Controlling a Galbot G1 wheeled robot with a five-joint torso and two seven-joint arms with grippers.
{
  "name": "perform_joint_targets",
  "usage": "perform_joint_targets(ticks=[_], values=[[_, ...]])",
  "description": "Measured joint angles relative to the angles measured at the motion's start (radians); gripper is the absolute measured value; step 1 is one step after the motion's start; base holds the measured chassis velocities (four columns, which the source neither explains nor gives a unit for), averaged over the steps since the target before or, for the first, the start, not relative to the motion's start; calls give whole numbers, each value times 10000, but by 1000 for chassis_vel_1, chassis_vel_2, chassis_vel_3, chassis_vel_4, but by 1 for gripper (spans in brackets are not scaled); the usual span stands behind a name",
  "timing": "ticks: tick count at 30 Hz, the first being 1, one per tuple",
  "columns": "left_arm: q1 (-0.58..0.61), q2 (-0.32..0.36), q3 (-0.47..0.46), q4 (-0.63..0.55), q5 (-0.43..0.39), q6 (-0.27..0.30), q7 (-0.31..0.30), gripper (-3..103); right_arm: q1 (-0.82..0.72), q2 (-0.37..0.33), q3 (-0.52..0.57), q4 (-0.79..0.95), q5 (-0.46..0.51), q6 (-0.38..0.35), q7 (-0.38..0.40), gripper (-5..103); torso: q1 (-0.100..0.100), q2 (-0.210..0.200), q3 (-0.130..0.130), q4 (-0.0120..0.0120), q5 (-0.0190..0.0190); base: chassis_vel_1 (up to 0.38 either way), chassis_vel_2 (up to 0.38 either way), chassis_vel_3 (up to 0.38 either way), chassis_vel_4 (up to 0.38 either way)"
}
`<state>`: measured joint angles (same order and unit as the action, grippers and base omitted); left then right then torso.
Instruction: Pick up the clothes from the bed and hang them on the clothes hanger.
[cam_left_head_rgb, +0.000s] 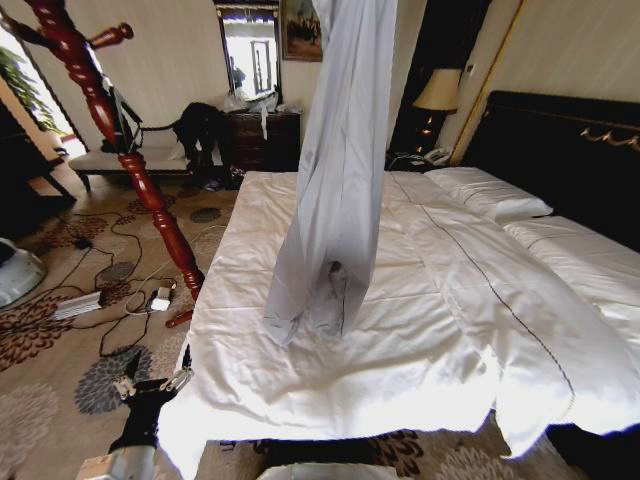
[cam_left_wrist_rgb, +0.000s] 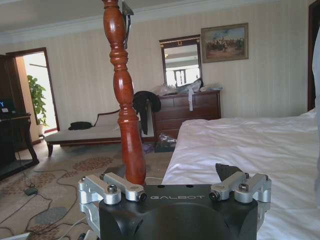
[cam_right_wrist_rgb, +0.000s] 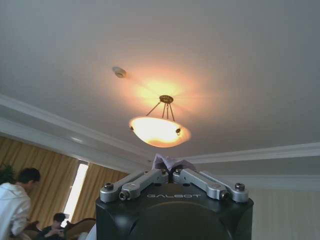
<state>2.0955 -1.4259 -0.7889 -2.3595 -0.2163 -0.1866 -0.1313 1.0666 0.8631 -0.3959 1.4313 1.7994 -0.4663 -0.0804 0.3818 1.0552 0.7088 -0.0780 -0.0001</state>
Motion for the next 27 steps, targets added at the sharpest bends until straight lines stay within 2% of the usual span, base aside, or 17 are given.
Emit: perform_joint_targets(ticks=[5, 11, 15, 19, 20, 23, 27], values=[[69, -134, 69, -29, 208, 33, -31, 100, -335, 154, 526, 589, 875, -68, 114, 0, 0, 1, 0, 0, 3, 0, 0, 0, 0], [78, -204, 154, -52, 305, 93, -129, 100, -1105, 383, 763, 1446, 710, 28, 241, 0, 0, 1, 0, 3, -4, 0, 0, 0, 0], [64, -238, 147, 20, 295, 104, -181, 100, -2058, 441, 768, 1857, 52, 181, 230, 0, 0, 0, 1, 2, -1, 0, 0, 0, 0], [69, -246, 50, 336, 156, 45, -205, 100, -3645, 549, 650, 1960, -1775, 571, 43, 0, 1, 0, 1, 1, 2, 0, 0, 0, 0], [69, -246, 50, 336, 156, 45, -205, 100, -3645, 549, 650, 1960, -1775, 571, 43, 0, 1, 0, 1, 1, 2, 0, 0, 0, 0], [18, -170, 29, 518, -2, 39, -285, 100, -4874, 819, 600, 1992, -3021, 727, 2, 0, 1, 0, 2, 1, 1, 0, 0, 0, 0], [-105, -86, -41, 707, -123, 44, -335, 100, -5757, 1215, 638, 1861, -3648, 781, 160, 0, 1, -1, 2, 2, 1, 0, 0, 0, 0]])
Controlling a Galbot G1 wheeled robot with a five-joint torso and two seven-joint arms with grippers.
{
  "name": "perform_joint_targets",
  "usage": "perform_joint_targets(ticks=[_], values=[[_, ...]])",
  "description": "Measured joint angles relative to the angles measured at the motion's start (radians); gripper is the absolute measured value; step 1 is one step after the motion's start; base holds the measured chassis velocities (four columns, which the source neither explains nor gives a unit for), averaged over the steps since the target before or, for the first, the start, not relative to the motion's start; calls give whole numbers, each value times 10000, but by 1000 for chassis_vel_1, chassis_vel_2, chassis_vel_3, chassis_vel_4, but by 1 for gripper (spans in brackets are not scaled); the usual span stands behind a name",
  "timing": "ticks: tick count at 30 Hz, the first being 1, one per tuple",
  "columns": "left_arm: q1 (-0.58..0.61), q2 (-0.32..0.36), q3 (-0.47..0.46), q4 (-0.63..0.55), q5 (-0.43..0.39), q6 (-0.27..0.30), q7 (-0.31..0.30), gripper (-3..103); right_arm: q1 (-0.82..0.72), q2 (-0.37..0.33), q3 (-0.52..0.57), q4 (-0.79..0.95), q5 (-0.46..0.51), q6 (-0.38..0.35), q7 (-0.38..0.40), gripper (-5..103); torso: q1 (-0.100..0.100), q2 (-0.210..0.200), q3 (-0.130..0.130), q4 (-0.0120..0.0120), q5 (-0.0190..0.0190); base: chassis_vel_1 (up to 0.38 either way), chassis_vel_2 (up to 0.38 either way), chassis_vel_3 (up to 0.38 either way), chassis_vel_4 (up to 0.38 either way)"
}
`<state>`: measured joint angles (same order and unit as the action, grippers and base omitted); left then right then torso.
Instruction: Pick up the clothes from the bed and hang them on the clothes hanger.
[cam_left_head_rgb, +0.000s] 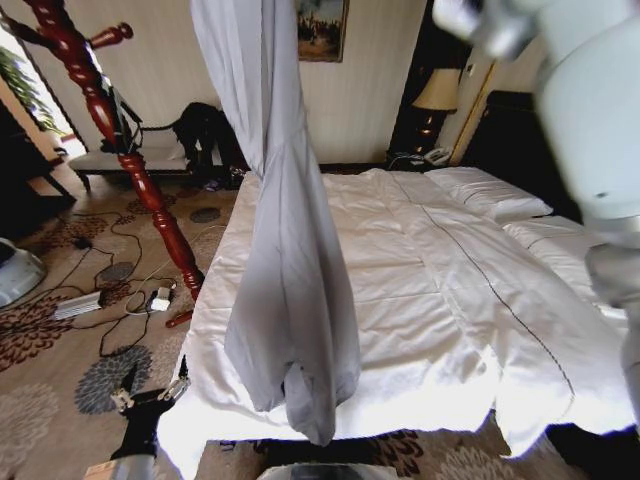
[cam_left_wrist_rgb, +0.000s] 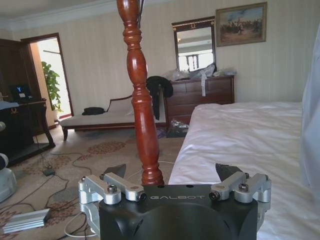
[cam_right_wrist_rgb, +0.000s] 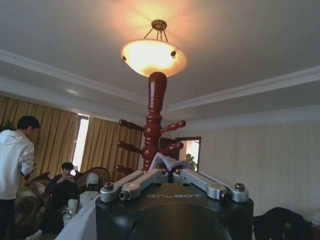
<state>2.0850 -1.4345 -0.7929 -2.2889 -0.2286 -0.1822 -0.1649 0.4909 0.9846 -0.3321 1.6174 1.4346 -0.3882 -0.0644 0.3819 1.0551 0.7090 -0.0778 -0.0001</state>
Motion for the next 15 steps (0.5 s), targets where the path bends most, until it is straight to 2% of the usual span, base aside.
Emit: perform_joint_targets(ticks=[7, 10, 12, 15], values=[[-246, 84, -91, 252, -139, 129, -41, 100, -1383, 670, 30, -211, -1111, 169, 281, 0, 0, 1, 0, 2, -5, 0, 0, 0, 0], [-342, 97, -7, 320, -82, 222, -78, 100, -2598, 404, 43, 4, -2081, 311, 336, 0, 1, 0, 0, 0, 0, 0, 0, 0, 0], [-357, 96, 23, 330, -46, 240, -79, 100, -2939, 263, 54, 106, -2263, 329, 335, 0, 1, 1, 0, -3, 0, 0, 0, 0, 0], [-422, 73, 140, 389, 128, 317, -84, 100, -4689, -264, 256, 384, -3113, 410, 337, 0, 0, 0, -1, -5, 6, 0, 0, 0, 0]])
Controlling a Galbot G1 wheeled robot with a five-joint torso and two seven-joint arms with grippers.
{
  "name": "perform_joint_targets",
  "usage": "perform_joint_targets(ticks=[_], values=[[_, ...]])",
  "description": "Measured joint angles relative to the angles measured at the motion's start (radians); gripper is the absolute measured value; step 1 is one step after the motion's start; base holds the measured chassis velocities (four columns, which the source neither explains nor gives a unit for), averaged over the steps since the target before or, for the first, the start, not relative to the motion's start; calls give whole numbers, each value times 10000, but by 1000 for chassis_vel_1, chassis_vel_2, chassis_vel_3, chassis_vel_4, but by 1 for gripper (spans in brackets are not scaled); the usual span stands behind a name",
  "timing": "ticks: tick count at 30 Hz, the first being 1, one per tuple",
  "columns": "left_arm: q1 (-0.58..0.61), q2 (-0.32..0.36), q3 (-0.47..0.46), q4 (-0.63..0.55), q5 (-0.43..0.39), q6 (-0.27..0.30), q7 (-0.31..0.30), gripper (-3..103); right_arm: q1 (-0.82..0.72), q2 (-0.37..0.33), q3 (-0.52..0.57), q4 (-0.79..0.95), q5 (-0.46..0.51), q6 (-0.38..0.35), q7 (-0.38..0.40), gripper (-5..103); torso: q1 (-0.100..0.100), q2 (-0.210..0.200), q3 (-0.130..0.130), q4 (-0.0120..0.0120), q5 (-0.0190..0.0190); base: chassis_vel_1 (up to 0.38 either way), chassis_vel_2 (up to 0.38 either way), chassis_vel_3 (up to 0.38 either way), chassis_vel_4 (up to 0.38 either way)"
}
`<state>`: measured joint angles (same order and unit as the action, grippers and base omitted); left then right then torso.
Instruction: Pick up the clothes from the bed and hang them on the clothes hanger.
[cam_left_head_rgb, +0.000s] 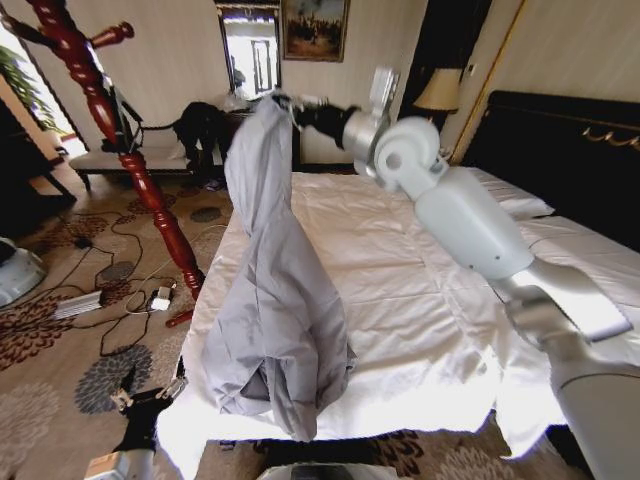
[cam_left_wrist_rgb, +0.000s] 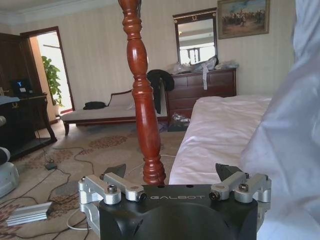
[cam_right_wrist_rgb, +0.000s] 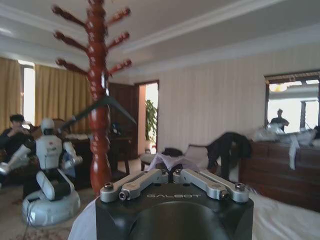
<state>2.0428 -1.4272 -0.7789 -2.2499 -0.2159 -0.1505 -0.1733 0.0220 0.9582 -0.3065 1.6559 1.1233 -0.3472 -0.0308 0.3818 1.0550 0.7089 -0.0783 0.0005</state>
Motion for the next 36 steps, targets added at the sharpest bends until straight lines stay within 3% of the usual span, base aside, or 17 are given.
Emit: perform_joint_targets(ticks=[3, 5, 12, 17, 21, 34, 36], values=[[-4, -11, 53, 1, 93, 25, 0, 100, -751, -237, 103, 91, -503, 88, -33, 0, 1, 0, 0, 2, -3, 0, 0, 0, 0], [28, -37, 117, -51, 219, 37, -4, 100, -1675, -690, 185, 136, -1350, 305, -309, 0, 0, 1, -1, 2, -1, 0, 0, 0, 0], [76, -98, 175, -26, 335, 41, -17, 100, -2136, -1542, 269, -141, -2334, 619, -1055, 0, -1, 1, -1, 4, -6, 0, 0, 0, 0], [31, -131, 456, -11, 591, 41, -34, 100, -1996, -2245, 11, -1430, -4908, 1237, -1931, 0, 0, 1, -1, 7, -4, 0, 0, 0, 0], [22, -181, 639, -24, 718, 34, -84, 100, -2373, -2788, -75, -1972, -5909, 1733, -2359, 0, -1, 1, -1, 0, -2, 0, 0, 0, 0], [86, -155, 713, -27, 794, -13, -73, 100, -4530, -4345, 617, -2000, -7686, 2561, -2888, -1, -1, 1, -1, 3, -4, 0, 0, 0, 0], [84, -155, 753, -32, 794, -24, -66, 100, -5011, -4548, 941, -1586, -7614, 2493, -2791, 4, -1, 1, -1, 2, -2, 0, 0, 0, 0]])
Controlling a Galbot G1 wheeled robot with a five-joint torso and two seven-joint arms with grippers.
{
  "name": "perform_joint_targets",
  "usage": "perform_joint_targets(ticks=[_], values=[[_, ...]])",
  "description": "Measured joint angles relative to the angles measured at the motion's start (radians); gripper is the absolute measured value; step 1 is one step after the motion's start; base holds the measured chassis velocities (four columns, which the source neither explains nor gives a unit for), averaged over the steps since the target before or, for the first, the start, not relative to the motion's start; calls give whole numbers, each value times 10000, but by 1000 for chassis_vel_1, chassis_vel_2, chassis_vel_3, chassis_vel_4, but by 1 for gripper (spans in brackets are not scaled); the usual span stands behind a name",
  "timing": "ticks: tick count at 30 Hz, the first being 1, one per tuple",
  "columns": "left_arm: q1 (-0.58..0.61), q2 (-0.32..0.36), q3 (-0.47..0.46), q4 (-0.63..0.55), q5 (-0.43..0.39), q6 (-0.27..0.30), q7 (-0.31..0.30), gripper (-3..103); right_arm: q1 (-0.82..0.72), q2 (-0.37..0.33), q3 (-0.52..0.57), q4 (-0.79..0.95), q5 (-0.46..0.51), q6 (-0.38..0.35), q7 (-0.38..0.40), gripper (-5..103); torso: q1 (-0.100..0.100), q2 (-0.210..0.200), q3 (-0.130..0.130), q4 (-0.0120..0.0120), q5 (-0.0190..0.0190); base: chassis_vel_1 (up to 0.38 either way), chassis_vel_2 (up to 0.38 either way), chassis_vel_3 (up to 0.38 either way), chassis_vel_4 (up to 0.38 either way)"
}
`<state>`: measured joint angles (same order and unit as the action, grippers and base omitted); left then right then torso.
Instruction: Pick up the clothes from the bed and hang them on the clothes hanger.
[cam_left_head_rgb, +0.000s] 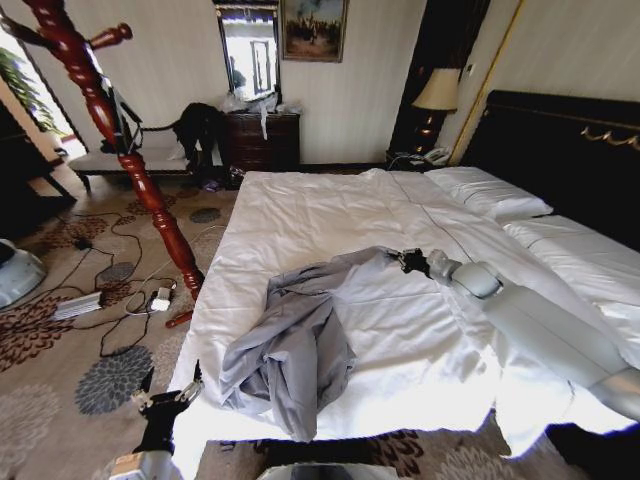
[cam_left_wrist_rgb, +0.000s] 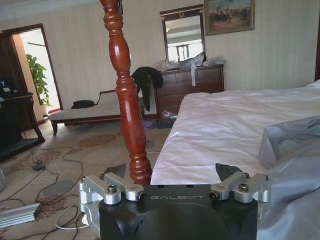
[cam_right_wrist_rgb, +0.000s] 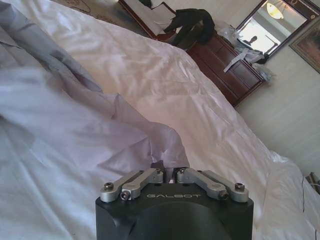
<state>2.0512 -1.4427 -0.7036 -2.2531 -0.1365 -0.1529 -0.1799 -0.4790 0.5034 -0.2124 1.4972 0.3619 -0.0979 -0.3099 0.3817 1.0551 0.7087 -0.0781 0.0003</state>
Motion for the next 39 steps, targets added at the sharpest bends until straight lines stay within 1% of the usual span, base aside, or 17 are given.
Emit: perform_joint_targets(ticks=[1, 3, 6, 7, 10, 13, 16, 19, 22, 23, 25, 27, 28, 32, 33, 36, 39], values=[[1, 0, 27, 1, 2, -13, 1, 100, -362, -137, 368, 393, 252, -135, 101, 15, 0, 0, 0, 2, -2, 0, 0, 0, 0], [4, 1, 43, 6, 13, -19, 2, 100, -621, -228, 659, 681, 511, -248, 179, 15, 0, 0, 0, 3, -4, 0, 0, 0, 0], [35, 28, 66, 1, 76, -33, 13, 100, -1486, -456, 1749, 1362, 1190, -552, 424, 31, 0, 0, 0, 6, -5, 0, 0, 0, 0], [35, 28, 66, 1, 76, -33, 13, 100, -1486, -456, 1749, 1362, 1190, -552, 424, 31, 0, 0, 0, 6, -5, 0, 0, 0, 0], [51, 90, 54, -57, 81, -35, 31, 100, -3008, -778, 3369, 2011, 1656, -858, 606, 47, 0, 1, -1, 1, -5, 0, 0, 0, 0], [55, 121, 34, -60, 82, -35, 32, 100, -3742, -950, 3946, 2075, 1574, -836, 429, 52, -1, 2, -1, 0, -5, 0, 0, 0, 0], [68, 153, 117, -91, 178, -35, 42, 100, -4678, -1318, 4476, 1839, 169, 181, -405, 69, 0, 1, 0, -1, -4, 0, 0, 0, 0], [86, 146, 174, -144, 217, -35, 38, 100, -4984, -1317, 4657, 1936, 393, 267, -250, 74, 0, 1, 1, -3, -1, 0, 0, 0, 0], [157, 99, 177, -167, 227, -85, 33, 100, -5351, -884, 5250, 2882, 3140, -1095, 1335, 90, 0, 1, 1, 6, -3, 0, 0, 0, 0], [157, 99, 177, -167, 227, -85, 33, 100, -5351, -884, 5250, 2882, 3140, -1095, 1335, 90, 0, 1, 1, 6, -3, 0, 0, 0, 0], [201, 96, 162, -86, 227, -144, 42, 100, -5677, -336, 5855, 4229, 6028, -2643, 3520, 99, 0, 1, 1, 4, -6, 0, 0, 0, 0], [211, 96, 169, -20, 238, -167, 43, 100, -5750, 247, 6066, 5331, 8199, -3376, 5118, 100, 0, 2, 0, 0, -6, 0, 0, 0, 0], [211, 96, 169, -20, 238, -167, 43, 100, -5750, 247, 6066, 5331, 8199, -3376, 5118, 100, 0, 2, 0, 0, -6, 0, 0, 0, 0], [200, 112, 290, 1, 365, -153, 39, 100, -5157, 1946, 5592, 6854, 12391, -3752, 8734, 100, 0, 1, 0, 2, -5, 0, 0, 0, 0], [200, 112, 290, 1, 365, -153, 39, 100, -5157, 1946, 5592, 6854, 12391, -3752, 8734, 100, 0, 1, 0, 2, -5, 0, 0, 0, 0], [192, 122, 300, -48, 418, -123, 28, 100, -4640, 2995, 5111, 6907, 13738, -3558, 10179, 100, 1, 1, 1, 4, -7, 0, 0, 0, 0], [217, 138, 251, -84, 426, -120, 36, 100, -4527, 3393, 4927, 6712, 14039, -3497, 10436, 100, 2, 0, 1, 3, -7, 0, 0, 0, 0]])
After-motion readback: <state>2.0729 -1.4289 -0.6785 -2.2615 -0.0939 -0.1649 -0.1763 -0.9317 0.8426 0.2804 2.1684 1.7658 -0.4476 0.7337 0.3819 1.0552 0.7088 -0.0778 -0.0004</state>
